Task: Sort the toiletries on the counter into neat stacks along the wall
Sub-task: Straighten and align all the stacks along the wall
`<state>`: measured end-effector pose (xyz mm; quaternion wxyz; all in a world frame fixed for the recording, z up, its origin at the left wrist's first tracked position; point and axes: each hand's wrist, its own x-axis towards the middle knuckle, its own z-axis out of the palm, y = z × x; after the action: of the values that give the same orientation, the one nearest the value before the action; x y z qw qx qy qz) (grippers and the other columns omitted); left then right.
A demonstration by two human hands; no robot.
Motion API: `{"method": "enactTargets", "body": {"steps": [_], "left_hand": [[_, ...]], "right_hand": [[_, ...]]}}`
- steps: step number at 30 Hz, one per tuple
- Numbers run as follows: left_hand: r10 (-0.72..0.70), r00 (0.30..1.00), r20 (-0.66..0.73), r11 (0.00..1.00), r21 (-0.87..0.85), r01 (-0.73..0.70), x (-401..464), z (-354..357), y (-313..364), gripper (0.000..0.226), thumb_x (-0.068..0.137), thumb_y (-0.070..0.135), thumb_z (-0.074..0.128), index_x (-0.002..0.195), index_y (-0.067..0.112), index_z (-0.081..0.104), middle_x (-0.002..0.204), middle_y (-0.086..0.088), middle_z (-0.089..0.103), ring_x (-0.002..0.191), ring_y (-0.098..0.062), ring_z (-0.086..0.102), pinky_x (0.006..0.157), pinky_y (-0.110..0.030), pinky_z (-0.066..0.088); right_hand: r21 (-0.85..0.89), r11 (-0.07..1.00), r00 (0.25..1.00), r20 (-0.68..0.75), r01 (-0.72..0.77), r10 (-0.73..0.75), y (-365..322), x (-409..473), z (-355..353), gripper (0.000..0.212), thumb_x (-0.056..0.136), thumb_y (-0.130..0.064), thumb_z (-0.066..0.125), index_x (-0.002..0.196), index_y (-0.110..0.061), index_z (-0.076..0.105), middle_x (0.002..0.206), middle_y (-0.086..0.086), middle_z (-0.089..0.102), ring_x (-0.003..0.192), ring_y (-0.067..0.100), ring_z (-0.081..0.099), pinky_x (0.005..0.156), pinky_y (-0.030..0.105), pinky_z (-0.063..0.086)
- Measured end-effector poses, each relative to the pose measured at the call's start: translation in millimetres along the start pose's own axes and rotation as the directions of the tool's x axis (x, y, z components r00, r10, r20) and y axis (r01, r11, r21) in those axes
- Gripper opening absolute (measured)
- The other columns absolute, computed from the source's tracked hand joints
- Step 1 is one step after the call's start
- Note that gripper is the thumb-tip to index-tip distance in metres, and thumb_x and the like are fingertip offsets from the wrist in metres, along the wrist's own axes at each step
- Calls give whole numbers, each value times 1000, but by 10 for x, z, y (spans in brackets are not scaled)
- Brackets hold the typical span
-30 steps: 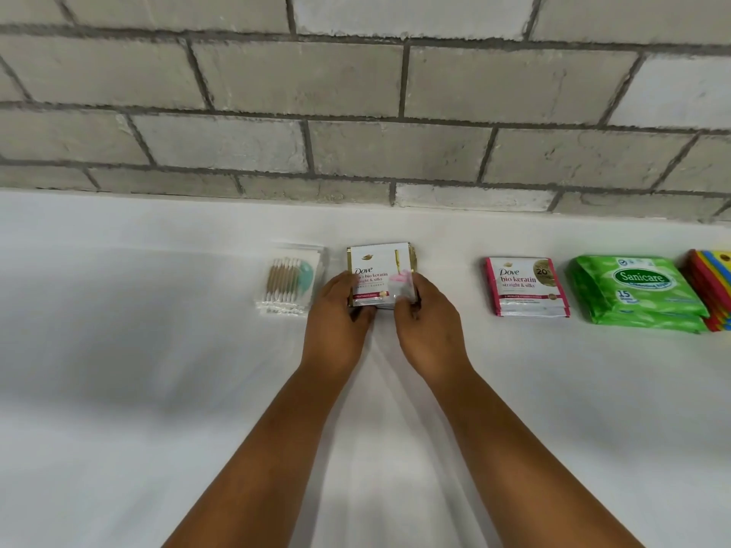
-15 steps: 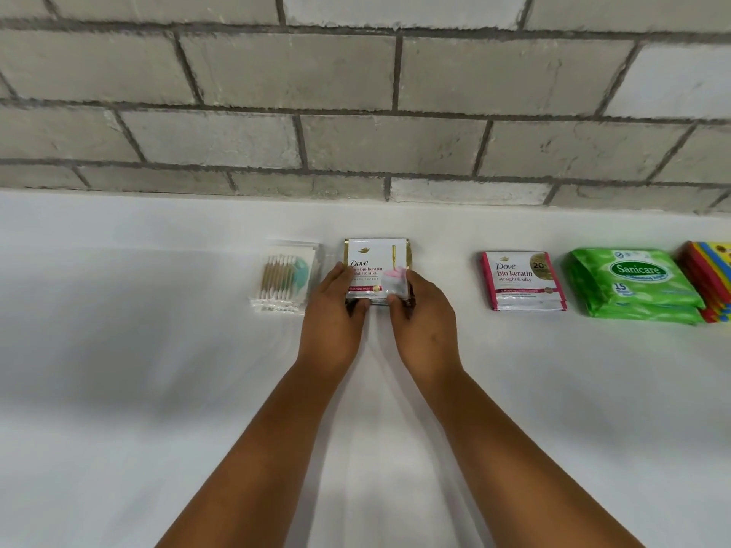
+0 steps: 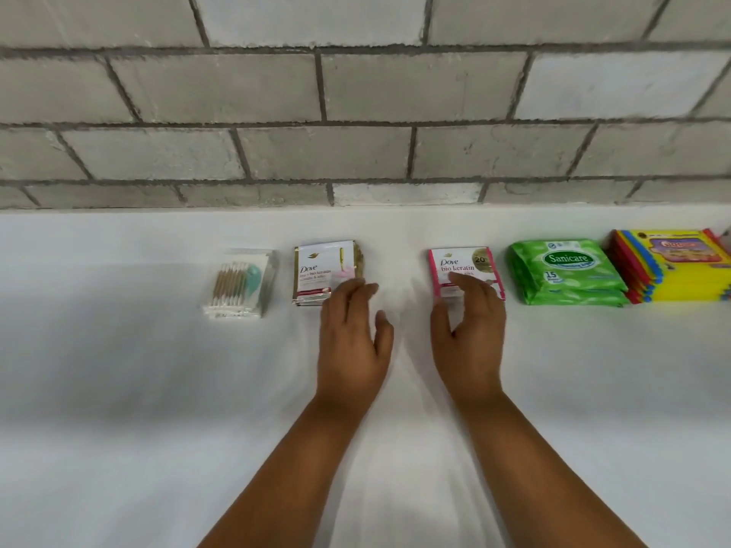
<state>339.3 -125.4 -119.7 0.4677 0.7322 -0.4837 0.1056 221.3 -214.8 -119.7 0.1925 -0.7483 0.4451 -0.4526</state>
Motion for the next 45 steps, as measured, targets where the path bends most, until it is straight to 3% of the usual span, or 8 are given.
{"method": "enactTargets", "body": {"steps": [4, 9, 13, 20, 25, 27, 38, 45], "left_hand": [[-142, 975, 171, 971, -168, 171, 2, 353, 273, 35, 94, 19, 57, 128, 11, 53, 125, -5, 54, 110, -14, 58, 93, -34, 52], [-348, 879, 325, 891, -177, 419, 199, 633, 505, 43, 94, 23, 59, 134, 13, 50, 130, -5, 57, 113, -16, 58, 100, -23, 44], [-247, 904, 350, 925, -193, 327, 278, 777, 562, 35, 85, 25, 66, 119, 21, 63, 114, 3, 69, 103, -12, 65, 93, -34, 53], [-331, 901, 281, 908, -164, 384, 243, 828, 518, 37, 89, 1, 60, 125, 7, 59, 120, -5, 64, 100, -8, 59, 85, 2, 39], [-349, 914, 205, 926, -71, 370, 229, 775, 357, 41, 87, 6, 60, 128, 10, 58, 123, -6, 63, 113, -20, 59, 101, -35, 47], [-344, 920, 187, 931, -58, 360, 223, 720, 297, 40, 87, 8, 60, 127, 10, 58, 123, -6, 64, 114, -21, 59, 100, -39, 48], [-351, 918, 184, 934, 1, 357, 244, 535, 195, 40, 91, 4, 59, 130, 7, 56, 129, -10, 60, 120, -24, 55, 103, -29, 42], [-326, 928, 183, 945, 21, 327, 235, 548, 203, 40, 90, 3, 59, 130, 7, 56, 130, -9, 59, 122, -23, 54, 102, -26, 40]], "right_hand": [[36, 992, 991, -55, -119, 121, 320, 157, -232, 36, 90, -20, 55, 124, -9, 56, 121, 11, 59, 114, 26, 53, 96, 23, 36], [119, 974, 979, 84, -193, 184, 465, 323, -254, 36, 96, -24, 49, 130, -11, 52, 125, 6, 59, 115, 21, 54, 97, 26, 41], [137, 973, 976, 144, -183, 164, 538, 401, -189, 38, 96, -32, 44, 128, -14, 53, 117, 4, 63, 105, 20, 60, 90, 31, 48], [108, 987, 968, 233, -122, 94, 539, 411, -117, 39, 95, -34, 41, 128, -20, 54, 114, -4, 66, 104, 16, 61, 90, 36, 50], [96, 993, 951, 307, -67, 35, 499, 374, -30, 44, 95, -37, 39, 134, -21, 50, 120, -5, 64, 107, 12, 59, 91, 27, 48], [102, 993, 943, 333, -54, 17, 468, 362, 13, 42, 96, -34, 41, 135, -21, 50, 119, -4, 64, 106, 12, 60, 90, 26, 48], [117, 993, 932, 361, -27, -18, 302, 297, 141, 48, 91, -32, 39, 136, -17, 50, 124, -1, 63, 111, 17, 59, 96, 32, 48], [145, 989, 935, 355, -41, -13, 312, 296, 92, 41, 95, -25, 46, 135, -20, 50, 125, -3, 63, 111, 13, 59, 96, 25, 47]]}}
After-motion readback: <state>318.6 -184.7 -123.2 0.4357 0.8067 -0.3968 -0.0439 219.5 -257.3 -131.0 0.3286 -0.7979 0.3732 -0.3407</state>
